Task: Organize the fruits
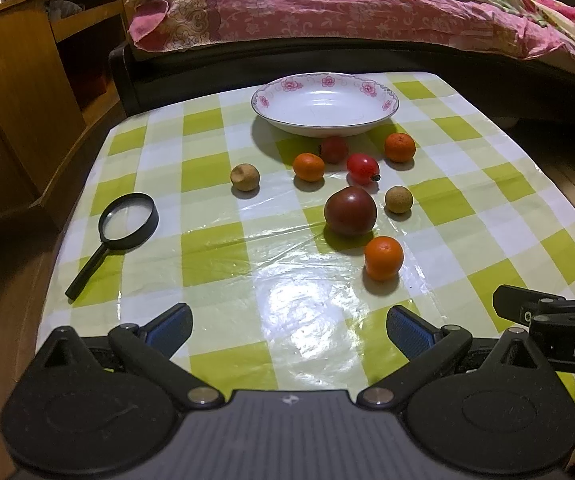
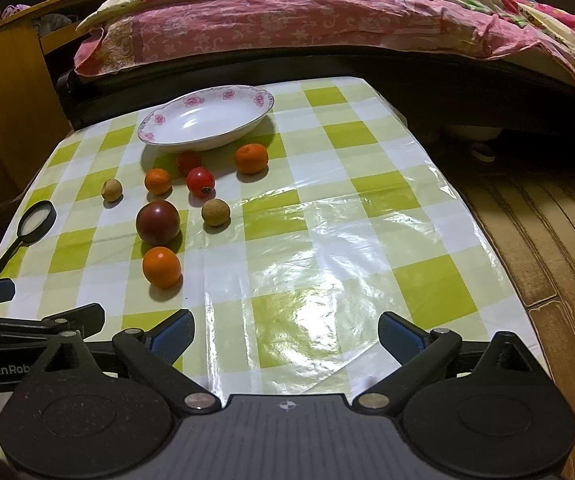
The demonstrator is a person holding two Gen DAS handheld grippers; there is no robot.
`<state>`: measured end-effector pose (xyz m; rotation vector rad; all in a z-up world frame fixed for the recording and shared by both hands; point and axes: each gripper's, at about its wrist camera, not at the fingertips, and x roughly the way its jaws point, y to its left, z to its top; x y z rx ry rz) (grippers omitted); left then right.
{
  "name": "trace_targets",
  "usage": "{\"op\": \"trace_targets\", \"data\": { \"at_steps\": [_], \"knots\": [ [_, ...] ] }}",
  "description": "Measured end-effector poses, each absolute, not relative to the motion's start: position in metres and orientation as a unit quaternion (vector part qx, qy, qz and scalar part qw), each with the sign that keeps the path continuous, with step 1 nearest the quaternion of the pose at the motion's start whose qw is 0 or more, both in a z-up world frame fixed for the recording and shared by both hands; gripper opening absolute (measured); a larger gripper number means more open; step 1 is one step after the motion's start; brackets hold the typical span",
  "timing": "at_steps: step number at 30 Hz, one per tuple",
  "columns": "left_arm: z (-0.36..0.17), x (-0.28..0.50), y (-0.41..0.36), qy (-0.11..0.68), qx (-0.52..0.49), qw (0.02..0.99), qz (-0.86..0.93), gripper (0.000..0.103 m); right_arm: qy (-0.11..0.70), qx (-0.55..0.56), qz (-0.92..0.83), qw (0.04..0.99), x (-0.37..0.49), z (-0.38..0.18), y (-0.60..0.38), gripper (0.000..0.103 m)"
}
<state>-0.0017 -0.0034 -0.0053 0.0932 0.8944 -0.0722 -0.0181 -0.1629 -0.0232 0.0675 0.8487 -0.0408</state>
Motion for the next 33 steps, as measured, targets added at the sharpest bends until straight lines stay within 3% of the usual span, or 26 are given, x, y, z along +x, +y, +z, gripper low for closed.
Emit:
{"op": "trace_targets", "data": {
  "at_steps": [14,22,26,33],
  "knots": [
    [-0.006,-0.001,0.004,0.432,0.041,0.9,-0.034,0.103,0.416,0.034,0.008,0.909,-0.014,-0.024,-0.157,0.088],
    [-0.009,0.002,0.013,0.443,0.043,0.895,-0.029,0.103,0.423,0.014,0.068,0.904,-0.002,-0.024,-0.141,0.07],
    [-0.011,0.012,0.018,0.455,0.044,0.889,-0.034,0.099,0.419,0.004,0.105,0.902,0.01,-0.021,-0.131,0.067],
    [-0.015,0.027,0.032,0.464,0.06,0.883,-0.038,0.097,0.434,-0.004,0.163,0.886,0.034,-0.026,-0.114,0.047]
  ]
}}
